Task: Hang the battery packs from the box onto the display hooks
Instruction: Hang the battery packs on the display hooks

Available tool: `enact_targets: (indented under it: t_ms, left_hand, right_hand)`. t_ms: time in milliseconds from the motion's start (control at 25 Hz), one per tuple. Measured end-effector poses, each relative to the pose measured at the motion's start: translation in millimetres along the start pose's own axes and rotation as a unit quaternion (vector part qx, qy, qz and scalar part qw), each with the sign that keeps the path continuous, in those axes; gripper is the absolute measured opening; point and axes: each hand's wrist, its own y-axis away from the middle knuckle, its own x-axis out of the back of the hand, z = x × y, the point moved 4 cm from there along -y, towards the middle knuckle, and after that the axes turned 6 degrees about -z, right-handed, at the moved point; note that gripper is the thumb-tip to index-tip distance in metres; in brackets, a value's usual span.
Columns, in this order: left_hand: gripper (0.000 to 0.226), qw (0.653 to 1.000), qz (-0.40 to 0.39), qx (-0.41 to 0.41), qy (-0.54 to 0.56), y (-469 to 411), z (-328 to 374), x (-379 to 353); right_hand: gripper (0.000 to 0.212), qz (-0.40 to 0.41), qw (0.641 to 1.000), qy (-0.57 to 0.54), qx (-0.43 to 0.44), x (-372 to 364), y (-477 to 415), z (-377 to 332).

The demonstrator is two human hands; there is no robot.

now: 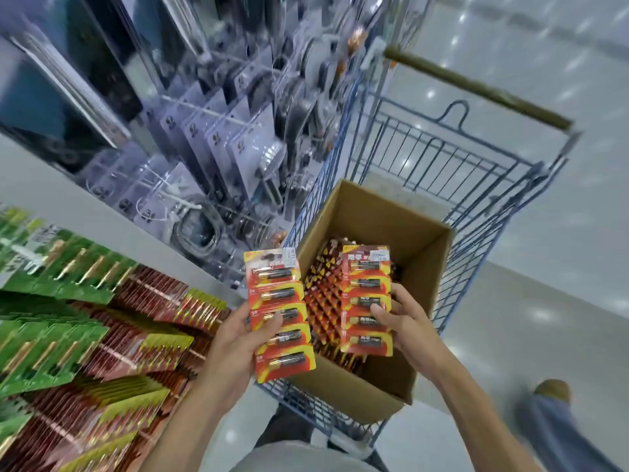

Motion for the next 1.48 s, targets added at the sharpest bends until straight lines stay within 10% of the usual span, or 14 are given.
enact_targets:
  t_ms: [320,840,1480]
  left_hand:
    - [0.035,0.986,0.024,-0.152,0.057,108,1,-11]
    - [0.039,0.875,0.275,-0.373,0.136,411,-84,95]
    - [0.045,0.791,0.426,-0.387,0.209,751,-229,319]
  right_hand:
    - [0.041,-0.094,0.986,-0.072,0.116,-52,115,-28]
    - [0.049,-0.346,0.923,0.113,0.122,-278,232,39]
    - [0.035,-0.492,0.854,0.17,0.015,-578,463,280]
